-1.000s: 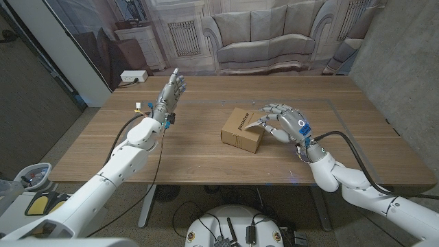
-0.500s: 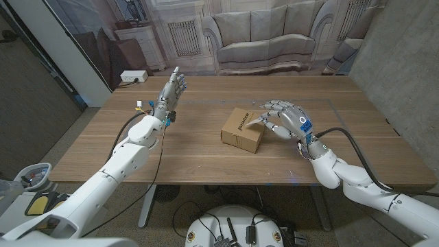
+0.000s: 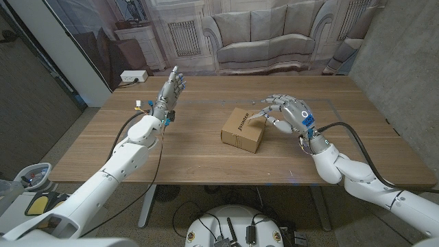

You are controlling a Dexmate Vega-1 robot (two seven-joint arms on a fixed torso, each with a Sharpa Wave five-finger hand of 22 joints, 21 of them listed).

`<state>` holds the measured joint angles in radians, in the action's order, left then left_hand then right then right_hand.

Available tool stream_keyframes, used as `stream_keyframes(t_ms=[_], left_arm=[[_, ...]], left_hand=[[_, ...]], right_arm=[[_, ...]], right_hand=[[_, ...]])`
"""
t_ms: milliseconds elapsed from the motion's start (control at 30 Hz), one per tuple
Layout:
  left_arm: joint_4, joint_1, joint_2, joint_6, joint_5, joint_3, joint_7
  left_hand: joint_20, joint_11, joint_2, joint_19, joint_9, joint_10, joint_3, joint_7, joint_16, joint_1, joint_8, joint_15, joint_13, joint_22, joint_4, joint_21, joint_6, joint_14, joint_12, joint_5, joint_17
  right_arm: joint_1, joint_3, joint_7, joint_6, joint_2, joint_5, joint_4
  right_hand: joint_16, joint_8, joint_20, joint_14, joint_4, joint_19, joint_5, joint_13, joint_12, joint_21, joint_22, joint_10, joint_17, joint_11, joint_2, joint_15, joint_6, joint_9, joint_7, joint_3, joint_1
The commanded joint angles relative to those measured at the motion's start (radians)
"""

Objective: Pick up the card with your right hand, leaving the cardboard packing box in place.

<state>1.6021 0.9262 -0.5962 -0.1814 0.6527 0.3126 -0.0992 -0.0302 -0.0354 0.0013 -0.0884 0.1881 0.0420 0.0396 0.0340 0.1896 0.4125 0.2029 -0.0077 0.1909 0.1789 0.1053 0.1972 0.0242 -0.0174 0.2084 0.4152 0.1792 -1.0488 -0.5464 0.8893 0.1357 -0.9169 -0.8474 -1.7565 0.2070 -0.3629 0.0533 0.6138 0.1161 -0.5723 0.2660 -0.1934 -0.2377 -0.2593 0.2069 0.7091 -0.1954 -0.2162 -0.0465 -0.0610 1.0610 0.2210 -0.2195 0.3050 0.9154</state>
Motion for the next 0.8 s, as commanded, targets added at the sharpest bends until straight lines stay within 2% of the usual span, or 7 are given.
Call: stream_keyframes(t_ms=[33, 333, 800], left_arm=[[0.012, 0.018, -0.011, 0.001, 0.006, -0.013, -0.007], [0.019, 0.028, -0.017, 0.005, 0.009, -0.017, -0.012], [0.046, 0.042, -0.024, 0.010, 0.004, -0.021, -0.025]], left_hand=[[-0.003, 0.002, 0.006, -0.007, 0.002, 0.005, -0.005, -0.001, 0.000, 0.000, -0.002, 0.001, 0.003, 0.003, 0.001, 0.003, 0.006, -0.001, -0.002, 0.003, 0.005], [-0.003, 0.003, 0.007, -0.008, 0.002, 0.007, -0.007, -0.001, 0.000, 0.001, -0.002, 0.001, 0.003, 0.003, 0.001, 0.003, 0.006, -0.001, -0.001, 0.003, 0.005], [-0.003, 0.003, 0.009, -0.009, 0.002, 0.005, -0.010, -0.001, 0.000, 0.002, -0.002, 0.001, 0.003, 0.003, 0.001, 0.003, 0.007, -0.002, -0.002, 0.003, 0.005]], right_arm=[[-0.008, 0.033, -0.026, -0.012, -0.005, 0.018, -0.033], [-0.007, 0.043, -0.038, -0.010, -0.004, 0.017, -0.042], [-0.030, 0.086, -0.051, -0.016, -0.024, 0.022, -0.093]], right_hand=[[0.000, -0.008, 0.100, 0.011, 0.000, -0.014, -0.002, -0.001, -0.002, -0.006, 0.002, 0.008, -0.002, -0.002, -0.003, -0.137, 0.008, 0.002, -0.003, -0.001, 0.004], [0.000, -0.008, 0.100, 0.010, 0.001, -0.013, -0.003, -0.001, -0.001, -0.005, 0.002, 0.009, -0.002, -0.002, -0.003, -0.137, 0.008, 0.002, -0.003, -0.001, 0.005], [-0.002, -0.008, 0.099, 0.011, 0.002, -0.014, -0.004, -0.001, 0.000, -0.006, 0.002, 0.010, -0.002, -0.002, -0.003, -0.137, 0.010, 0.000, -0.003, -0.002, 0.007]])
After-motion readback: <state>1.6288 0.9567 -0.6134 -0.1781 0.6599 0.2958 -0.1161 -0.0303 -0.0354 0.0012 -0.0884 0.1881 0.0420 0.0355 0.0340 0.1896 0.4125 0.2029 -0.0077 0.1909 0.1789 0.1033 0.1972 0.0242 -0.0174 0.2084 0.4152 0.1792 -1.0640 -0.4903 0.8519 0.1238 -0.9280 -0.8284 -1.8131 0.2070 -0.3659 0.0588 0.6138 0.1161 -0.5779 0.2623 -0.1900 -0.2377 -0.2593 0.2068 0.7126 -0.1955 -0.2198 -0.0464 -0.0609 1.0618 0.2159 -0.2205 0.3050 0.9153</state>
